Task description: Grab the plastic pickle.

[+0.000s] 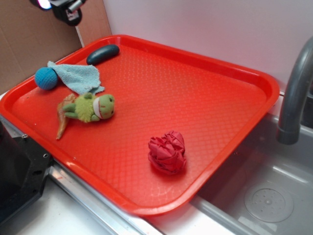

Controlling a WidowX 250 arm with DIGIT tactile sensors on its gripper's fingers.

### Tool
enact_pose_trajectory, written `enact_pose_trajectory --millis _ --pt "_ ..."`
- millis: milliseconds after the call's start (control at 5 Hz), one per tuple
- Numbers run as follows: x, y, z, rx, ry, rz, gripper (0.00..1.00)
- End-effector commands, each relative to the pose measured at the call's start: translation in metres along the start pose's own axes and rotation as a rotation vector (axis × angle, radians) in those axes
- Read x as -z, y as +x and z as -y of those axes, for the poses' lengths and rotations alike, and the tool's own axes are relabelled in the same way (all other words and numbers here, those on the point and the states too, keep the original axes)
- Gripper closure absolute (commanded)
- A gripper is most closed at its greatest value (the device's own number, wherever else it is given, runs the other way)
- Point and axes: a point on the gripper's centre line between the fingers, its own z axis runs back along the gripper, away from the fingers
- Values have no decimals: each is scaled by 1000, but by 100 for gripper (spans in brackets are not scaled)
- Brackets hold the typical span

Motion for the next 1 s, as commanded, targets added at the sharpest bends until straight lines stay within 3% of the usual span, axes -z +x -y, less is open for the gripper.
enact_pose_trajectory --millis 0,200,400,600,800 --pt "51 36 -47 59 -5 75 0" --pt "83 47 -63 64 1 76 0" --pt "106 60 -65 73 2 84 0" --pt "127 71 -60 117 41 78 0" --pt "141 78 -61 145 21 72 0"
